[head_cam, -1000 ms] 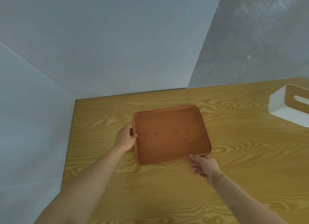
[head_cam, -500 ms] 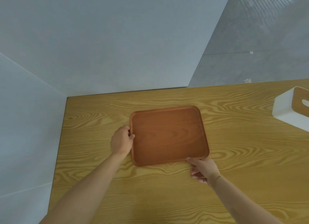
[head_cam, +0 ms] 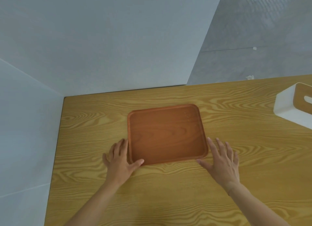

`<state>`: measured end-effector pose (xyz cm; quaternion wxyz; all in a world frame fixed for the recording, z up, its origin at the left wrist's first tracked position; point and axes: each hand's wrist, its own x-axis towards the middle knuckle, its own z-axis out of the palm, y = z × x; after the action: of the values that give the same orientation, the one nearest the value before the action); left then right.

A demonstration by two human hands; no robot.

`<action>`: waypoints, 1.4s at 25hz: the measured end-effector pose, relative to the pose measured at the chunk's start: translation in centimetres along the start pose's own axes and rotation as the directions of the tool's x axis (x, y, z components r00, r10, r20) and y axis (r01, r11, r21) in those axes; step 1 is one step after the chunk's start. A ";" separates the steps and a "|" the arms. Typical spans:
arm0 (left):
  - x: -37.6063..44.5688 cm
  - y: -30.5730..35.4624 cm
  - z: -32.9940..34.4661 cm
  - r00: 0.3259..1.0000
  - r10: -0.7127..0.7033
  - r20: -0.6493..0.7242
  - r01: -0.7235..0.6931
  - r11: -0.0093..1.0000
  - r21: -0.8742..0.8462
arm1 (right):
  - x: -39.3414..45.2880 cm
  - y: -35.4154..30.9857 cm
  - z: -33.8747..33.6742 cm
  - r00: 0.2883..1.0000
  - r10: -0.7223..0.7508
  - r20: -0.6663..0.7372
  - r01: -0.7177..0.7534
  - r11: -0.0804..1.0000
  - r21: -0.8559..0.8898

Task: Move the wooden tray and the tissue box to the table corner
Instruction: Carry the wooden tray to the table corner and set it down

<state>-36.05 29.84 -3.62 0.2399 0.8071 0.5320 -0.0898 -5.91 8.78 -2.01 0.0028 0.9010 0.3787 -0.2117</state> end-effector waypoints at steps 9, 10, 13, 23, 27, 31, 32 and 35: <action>0.4 -0.4 0.7 0.997 0.017 0.074 -0.024 0.995 0.094 | 1.3 0.8 1.5 0.999 -0.024 0.042 0.021 0.997 0.069; 0.7 -0.5 0.6 0.997 0.021 0.073 -0.027 0.996 0.090 | 1.7 0.6 1.4 0.999 -0.020 0.039 0.017 0.996 0.088; 2.3 -0.2 -0.2 0.997 0.019 0.079 -0.024 0.997 0.067 | 3.6 0.0 0.7 0.999 -0.001 0.039 -0.004 0.991 0.130; 8.6 1.8 -3.2 0.993 -0.032 0.112 0.025 0.997 0.067 | 10.0 -2.1 -2.1 0.997 0.055 0.052 -0.065 0.974 0.215; 9.4 2.2 -3.9 0.991 -0.049 0.126 0.044 0.998 0.044 | 11.1 -2.5 -2.5 0.997 0.060 0.051 -0.070 0.970 0.232; 9.6 2.3 -4.2 0.989 -0.052 0.139 0.046 0.998 0.042 | 11.2 -2.5 -2.4 0.998 0.056 0.042 -0.063 0.974 0.217; 9.5 2.3 -4.2 0.989 -0.051 0.138 0.045 0.998 0.043 | 11.2 -2.6 -2.3 0.998 0.054 0.041 -0.062 0.974 0.216; 9.5 2.3 -4.5 0.991 -0.043 0.131 0.038 0.999 0.039 | 11.1 -2.7 -2.3 0.998 0.052 0.038 -0.059 0.976 0.208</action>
<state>-30.54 38.98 -2.87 0.2579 0.7927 0.5296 -0.1572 0.06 18.70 -3.73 -0.0799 0.9029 0.3291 -0.2646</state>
